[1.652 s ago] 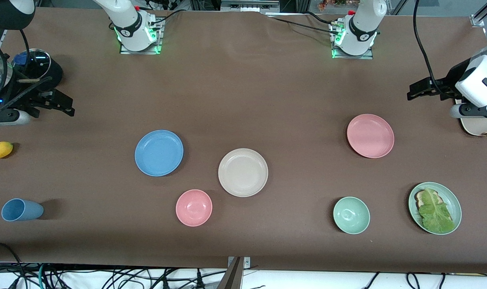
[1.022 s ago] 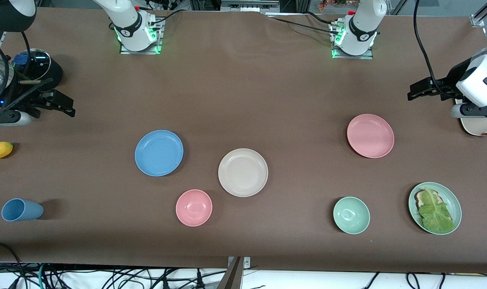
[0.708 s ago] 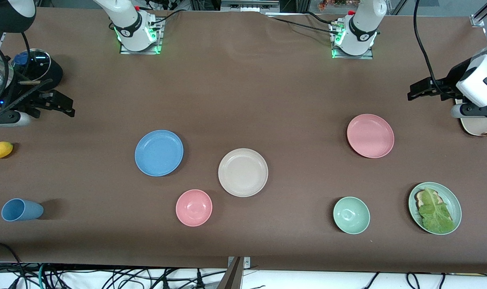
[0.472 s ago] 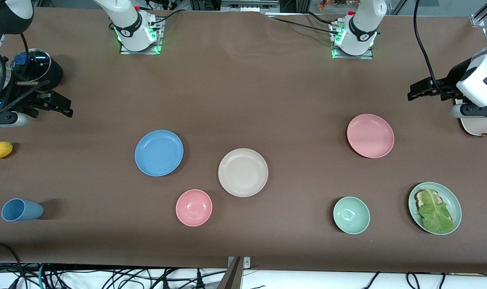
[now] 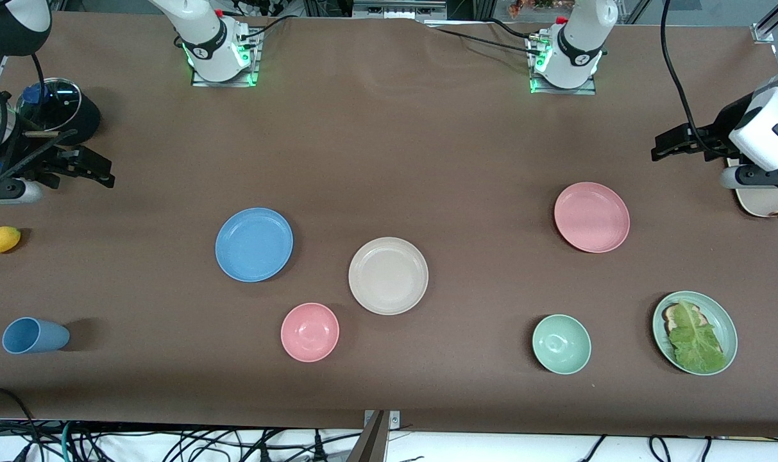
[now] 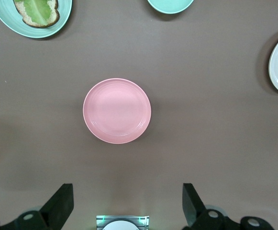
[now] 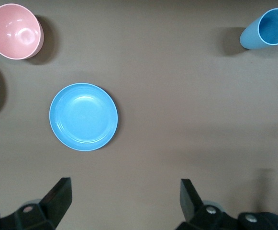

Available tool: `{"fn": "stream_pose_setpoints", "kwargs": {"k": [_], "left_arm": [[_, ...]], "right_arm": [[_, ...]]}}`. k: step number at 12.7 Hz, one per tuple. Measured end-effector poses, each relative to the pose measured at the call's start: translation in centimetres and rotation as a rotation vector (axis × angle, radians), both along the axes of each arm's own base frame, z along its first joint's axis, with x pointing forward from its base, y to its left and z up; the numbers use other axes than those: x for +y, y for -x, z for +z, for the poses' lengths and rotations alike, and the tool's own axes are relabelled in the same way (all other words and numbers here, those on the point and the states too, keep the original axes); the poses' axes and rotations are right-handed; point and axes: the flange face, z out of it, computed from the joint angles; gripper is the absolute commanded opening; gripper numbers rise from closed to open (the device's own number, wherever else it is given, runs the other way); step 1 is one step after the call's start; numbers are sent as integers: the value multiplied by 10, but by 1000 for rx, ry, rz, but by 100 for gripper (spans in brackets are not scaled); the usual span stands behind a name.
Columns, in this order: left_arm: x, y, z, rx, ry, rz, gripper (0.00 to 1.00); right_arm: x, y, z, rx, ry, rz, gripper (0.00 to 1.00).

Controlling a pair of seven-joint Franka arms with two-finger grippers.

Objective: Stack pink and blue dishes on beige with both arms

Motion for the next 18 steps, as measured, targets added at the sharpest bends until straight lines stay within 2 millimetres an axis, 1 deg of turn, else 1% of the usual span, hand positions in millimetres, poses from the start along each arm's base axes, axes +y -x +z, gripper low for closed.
{"fn": "stream_pose_setpoints", "kwargs": {"k": [3,7,9,12,14,15,18], "left_arm": [[0,-1,-1,2,0,0,100],[5,-8,-5,0,-5,8,100],[7,-14,-17,21,-5,10,100],[11,-32,-60,88,-1,17,100],[10,-44,-84,103,1,16,100],[9,-49,-100,118,3,15,100],[6,-65,-156,187,8,9,100]], "right_arm": [[1,0,0,-2,-1,1,100],[4,0,0,-2,-2,6,100],[5,0,0,-2,-2,8,100],[5,0,0,-2,-2,9,100],[6,0,0,-2,-2,10,100],[6,0,0,-2,-2,10,100],[6,0,0,-1,-2,10,100]]}}
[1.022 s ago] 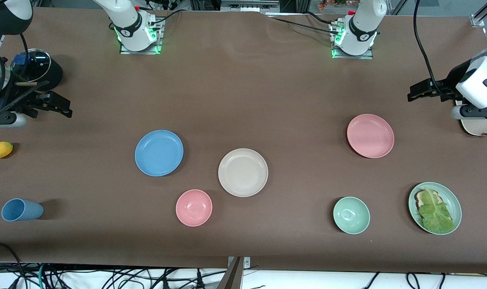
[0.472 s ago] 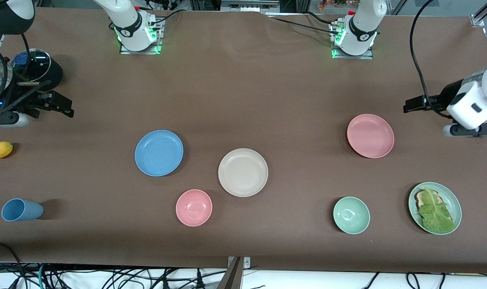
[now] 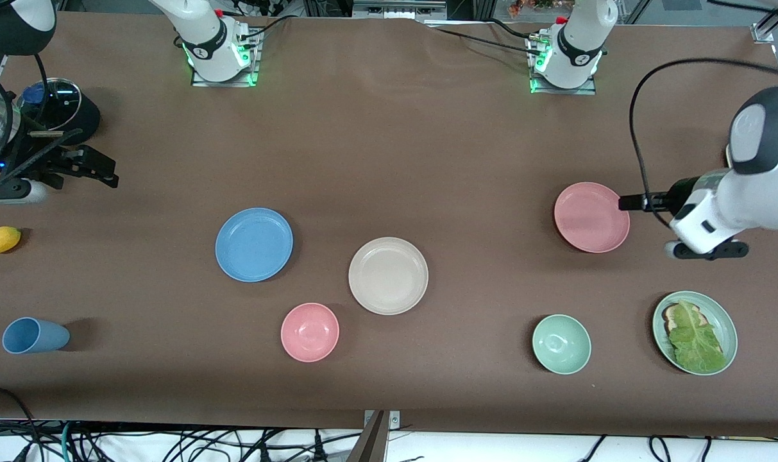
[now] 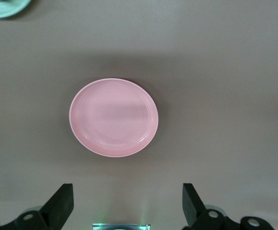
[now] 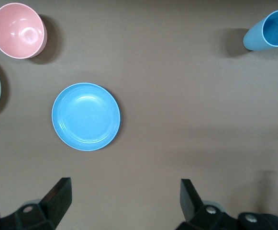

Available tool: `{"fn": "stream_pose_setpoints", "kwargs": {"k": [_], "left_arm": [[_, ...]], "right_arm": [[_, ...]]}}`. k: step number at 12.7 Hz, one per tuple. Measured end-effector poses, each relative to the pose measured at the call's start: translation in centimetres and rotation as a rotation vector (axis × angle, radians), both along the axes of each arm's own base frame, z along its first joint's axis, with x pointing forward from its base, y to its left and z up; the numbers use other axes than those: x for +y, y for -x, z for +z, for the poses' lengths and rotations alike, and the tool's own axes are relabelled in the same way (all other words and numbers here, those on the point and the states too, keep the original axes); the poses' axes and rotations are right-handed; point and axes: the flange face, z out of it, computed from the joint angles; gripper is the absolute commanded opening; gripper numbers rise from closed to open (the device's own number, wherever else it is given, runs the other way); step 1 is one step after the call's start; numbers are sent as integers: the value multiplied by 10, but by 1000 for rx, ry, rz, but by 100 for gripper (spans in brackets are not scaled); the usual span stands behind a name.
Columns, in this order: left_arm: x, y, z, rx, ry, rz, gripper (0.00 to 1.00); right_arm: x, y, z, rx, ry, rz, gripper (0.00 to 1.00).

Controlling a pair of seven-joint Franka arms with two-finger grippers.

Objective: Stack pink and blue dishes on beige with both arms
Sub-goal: 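Move the left gripper toward the rim of the pink plate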

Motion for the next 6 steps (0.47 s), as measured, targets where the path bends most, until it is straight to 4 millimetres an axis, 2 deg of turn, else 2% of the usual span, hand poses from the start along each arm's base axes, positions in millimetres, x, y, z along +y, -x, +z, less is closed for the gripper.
{"fn": "stream_pose_setpoints", "kwargs": {"k": [3,4,6], "left_arm": [[3,-6,-30,40,2,6,100],[11,-8,-38,41,3,19,100],[46,-15,-57,7,80,30,100]], "right_arm": [[0,0,0,0,0,0,100],[0,0,0,0,0,0,100],[0,0,0,0,0,0,100]]}}
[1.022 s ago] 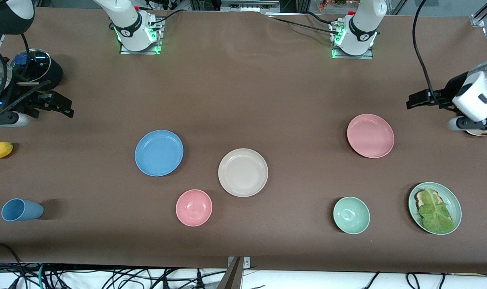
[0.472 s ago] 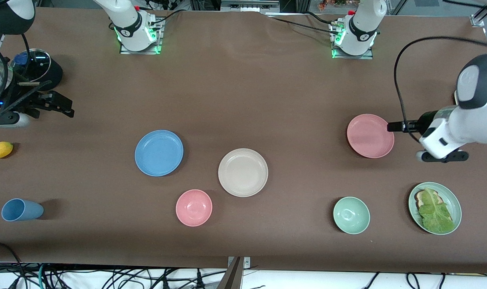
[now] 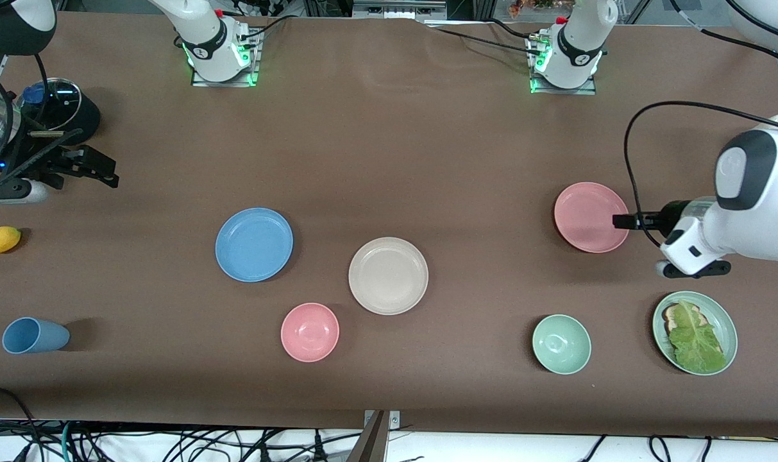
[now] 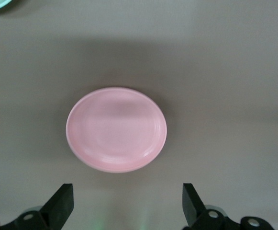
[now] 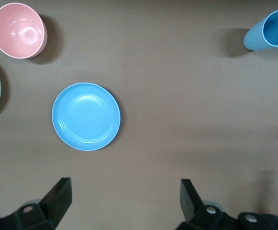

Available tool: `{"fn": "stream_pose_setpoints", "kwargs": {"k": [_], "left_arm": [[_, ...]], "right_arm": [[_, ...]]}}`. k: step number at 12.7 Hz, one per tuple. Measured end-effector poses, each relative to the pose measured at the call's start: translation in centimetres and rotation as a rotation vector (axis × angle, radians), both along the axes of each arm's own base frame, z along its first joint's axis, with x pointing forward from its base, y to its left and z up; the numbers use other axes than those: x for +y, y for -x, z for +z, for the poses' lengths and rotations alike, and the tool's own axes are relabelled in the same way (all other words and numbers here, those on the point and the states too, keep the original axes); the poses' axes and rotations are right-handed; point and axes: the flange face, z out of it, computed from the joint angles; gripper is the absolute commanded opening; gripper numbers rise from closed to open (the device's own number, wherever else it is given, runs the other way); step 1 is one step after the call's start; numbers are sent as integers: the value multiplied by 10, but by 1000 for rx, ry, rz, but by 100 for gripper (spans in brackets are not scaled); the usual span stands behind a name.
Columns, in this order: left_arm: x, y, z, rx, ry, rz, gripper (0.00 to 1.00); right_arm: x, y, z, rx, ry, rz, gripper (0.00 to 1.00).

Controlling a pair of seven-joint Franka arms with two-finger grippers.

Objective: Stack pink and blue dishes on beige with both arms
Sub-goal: 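Move the left gripper toward the rim of the pink plate, then close the left gripper on the pink plate rim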

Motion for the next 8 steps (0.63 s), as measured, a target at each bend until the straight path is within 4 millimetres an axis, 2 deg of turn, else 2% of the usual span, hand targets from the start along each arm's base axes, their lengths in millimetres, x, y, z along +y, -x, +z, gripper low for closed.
{"fn": "stream_pose_setpoints", "kwargs": {"k": [2,4,6,8], "left_arm": [[45,2,-27,-41,106,-30,100],[75,12,-52,-108,213,-59,100],[89,30,-80,-191,275,-97,100],[89,50,-96,-227,293,-122,100]], "right_arm": [[0,0,0,0,0,0,100],[0,0,0,0,0,0,100],[0,0,0,0,0,0,100],[0,0,0,-1,0,0,100]]}}
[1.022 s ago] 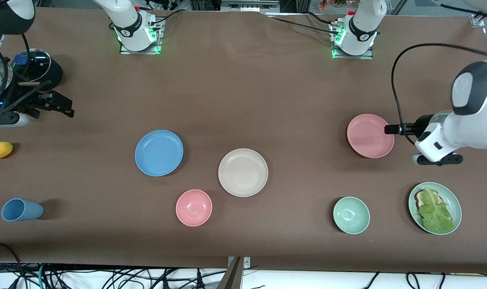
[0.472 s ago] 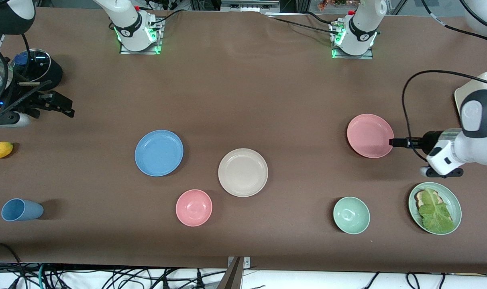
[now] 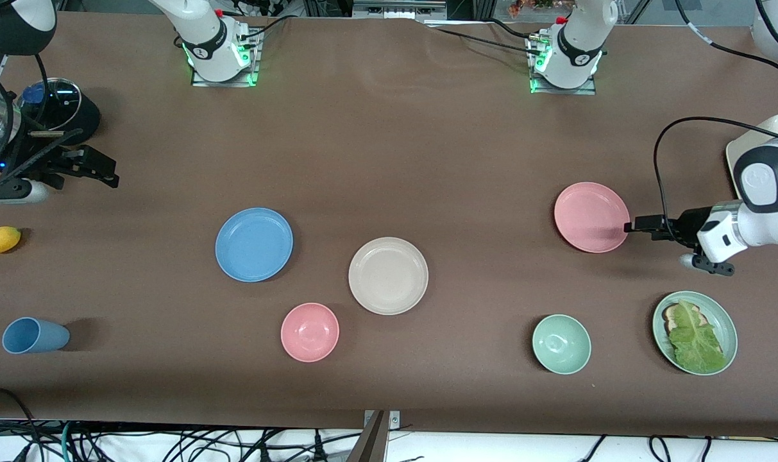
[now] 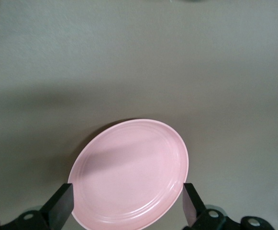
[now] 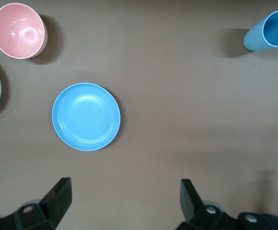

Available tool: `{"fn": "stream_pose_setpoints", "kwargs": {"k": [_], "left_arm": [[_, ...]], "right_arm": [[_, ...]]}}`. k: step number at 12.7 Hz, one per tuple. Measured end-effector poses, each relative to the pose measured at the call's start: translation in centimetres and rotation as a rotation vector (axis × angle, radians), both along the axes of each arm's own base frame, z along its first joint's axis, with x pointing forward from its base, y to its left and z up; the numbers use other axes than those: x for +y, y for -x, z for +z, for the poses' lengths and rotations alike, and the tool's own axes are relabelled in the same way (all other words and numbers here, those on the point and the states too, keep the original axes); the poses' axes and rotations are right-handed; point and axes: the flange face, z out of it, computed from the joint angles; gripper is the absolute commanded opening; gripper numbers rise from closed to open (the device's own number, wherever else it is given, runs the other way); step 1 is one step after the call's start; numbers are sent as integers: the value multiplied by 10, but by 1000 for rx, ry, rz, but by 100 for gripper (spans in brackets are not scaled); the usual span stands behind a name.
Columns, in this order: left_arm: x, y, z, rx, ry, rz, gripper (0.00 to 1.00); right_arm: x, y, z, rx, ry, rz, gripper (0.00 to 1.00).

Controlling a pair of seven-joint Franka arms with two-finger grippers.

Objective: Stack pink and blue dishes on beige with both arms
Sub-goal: 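Close the left gripper on the pink plate rim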

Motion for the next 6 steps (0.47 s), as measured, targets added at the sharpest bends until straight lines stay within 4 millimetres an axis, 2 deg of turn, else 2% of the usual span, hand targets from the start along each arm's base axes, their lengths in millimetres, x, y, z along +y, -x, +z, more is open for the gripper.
{"fn": "stream_pose_setpoints", "kwargs": {"k": [3,6], "left_arm": [[7,24,-17,-44,26,-19,100],[39,48,-42,-62,71,-20,100]], "right_arm": [[0,0,0,-1,0,0,100],[0,0,0,-1,0,0,100]]}}
